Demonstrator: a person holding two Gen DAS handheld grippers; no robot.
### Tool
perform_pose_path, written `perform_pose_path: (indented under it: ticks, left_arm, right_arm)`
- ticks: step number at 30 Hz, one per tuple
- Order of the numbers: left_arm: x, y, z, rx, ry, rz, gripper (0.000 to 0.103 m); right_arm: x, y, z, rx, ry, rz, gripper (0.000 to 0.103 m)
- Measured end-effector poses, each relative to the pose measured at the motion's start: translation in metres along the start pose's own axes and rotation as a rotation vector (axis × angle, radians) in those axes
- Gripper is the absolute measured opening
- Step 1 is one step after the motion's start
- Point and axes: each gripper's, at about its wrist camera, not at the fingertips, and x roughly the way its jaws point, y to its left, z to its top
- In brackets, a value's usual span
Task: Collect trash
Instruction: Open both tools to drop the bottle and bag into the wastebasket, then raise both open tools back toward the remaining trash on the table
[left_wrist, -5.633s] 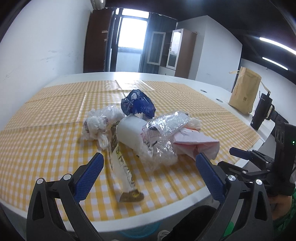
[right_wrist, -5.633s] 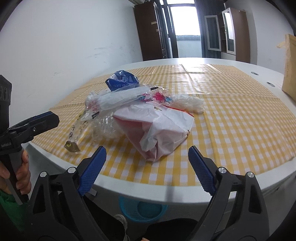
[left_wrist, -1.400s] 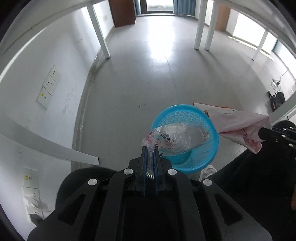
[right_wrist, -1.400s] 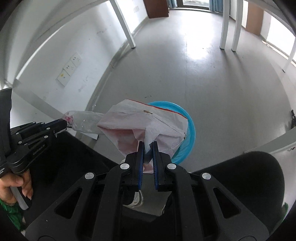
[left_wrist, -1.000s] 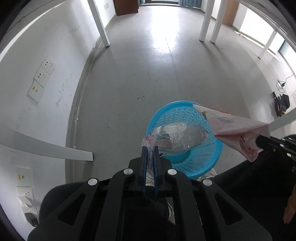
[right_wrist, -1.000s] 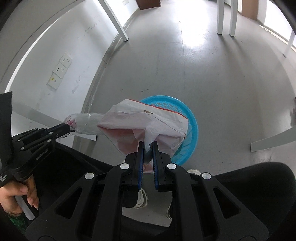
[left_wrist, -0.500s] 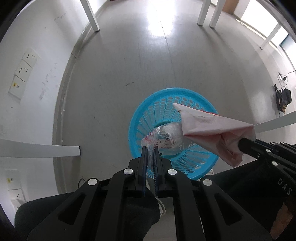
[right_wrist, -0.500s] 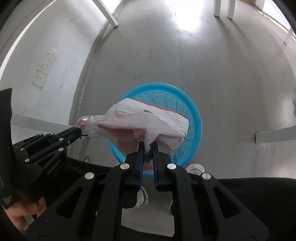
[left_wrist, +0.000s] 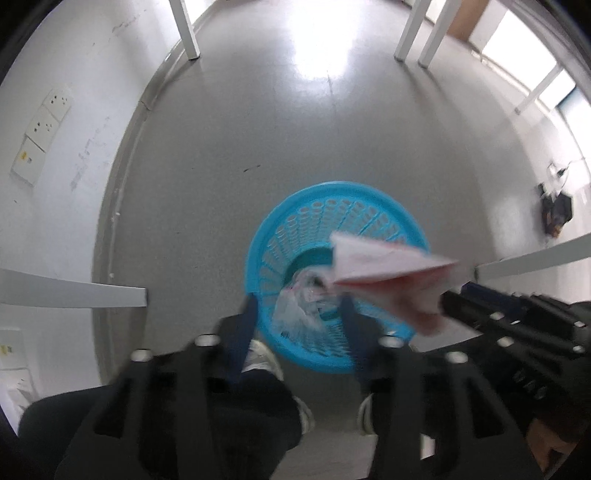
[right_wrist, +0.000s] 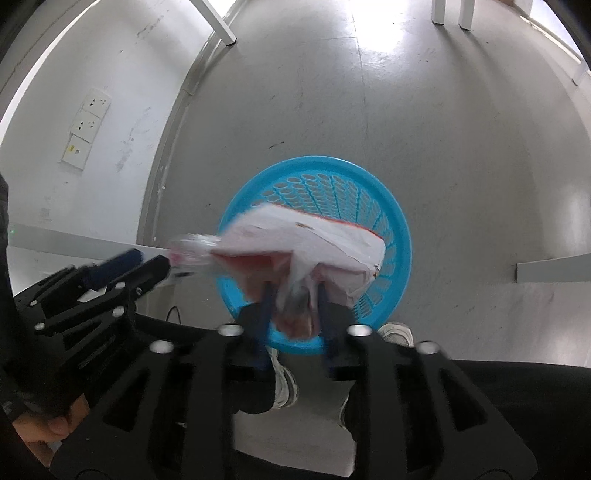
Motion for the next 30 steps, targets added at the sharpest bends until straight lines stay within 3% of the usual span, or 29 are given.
perform_pose_path:
  ticks: [15, 23, 30]
  left_arm:
    - [-0.026, 0.007, -0.022, -0.060, -0.044, -0.074, 0.048]
    - [-0.049, 0.011, -0.039, -0.093, -0.080, -0.110, 0.050]
    - [-0.084, 0.001, -0.060, -0.052, -0.152, -0.094, 0.053]
  right_arm:
    - [-0.030, 0.018, -0.017, -0.052, -0.050, -0.046, 0.037]
    - [-0.067, 0.021, -0.040, -0.068, -0.121, -0.076, 0.039]
    - [-0.113, 0.032, -0.071, -0.145, -0.208, -0.094, 0.048]
